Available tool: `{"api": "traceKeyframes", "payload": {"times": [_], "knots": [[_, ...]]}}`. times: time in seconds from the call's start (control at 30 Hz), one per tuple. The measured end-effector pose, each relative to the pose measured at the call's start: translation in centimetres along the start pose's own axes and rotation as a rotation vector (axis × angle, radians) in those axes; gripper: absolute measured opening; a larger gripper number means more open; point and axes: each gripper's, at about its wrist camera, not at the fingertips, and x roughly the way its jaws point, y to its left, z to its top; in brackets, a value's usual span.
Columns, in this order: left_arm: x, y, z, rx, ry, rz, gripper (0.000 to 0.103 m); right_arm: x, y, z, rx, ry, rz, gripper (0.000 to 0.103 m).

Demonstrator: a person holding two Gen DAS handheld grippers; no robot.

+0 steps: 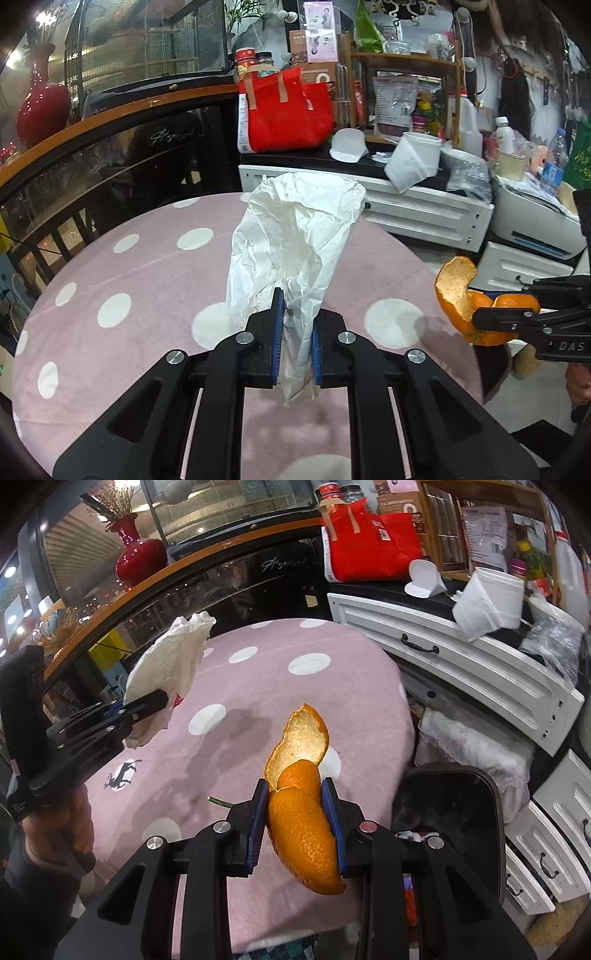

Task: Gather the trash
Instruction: 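Carry the orange peel into the bin and open the right tool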

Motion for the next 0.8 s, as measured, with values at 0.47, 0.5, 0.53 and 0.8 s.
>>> {"api": "traceKeyframes", "payload": {"times": [0.47, 0.5, 0.53, 0.8], "knots": [[-3.4, -6.2, -1.9, 0.005, -0.036, -0.088, 0.013, -4.0, -6.8, -5.4, 0.112, 0.020, -0.131, 0.030], [-3.5, -6.7, -2.0, 0.008, -0.036, -0.093, 0.013, -4.0, -7.3, -5.7, 0.120, 0.029, -0.138, 0.030], [-3.6, -7.0, -2.0, 0.008, -0.036, -0.098, 0.013, -3.9, -7.7, -6.0, 0.129, 0.037, -0.148, 0.030], [-3.7, -10.1, -1.8, 0.022, -0.039, -0.152, 0.013, -0.8, -12.2, -8.3, 0.224, 0.133, -0.240, 0.030]]}}
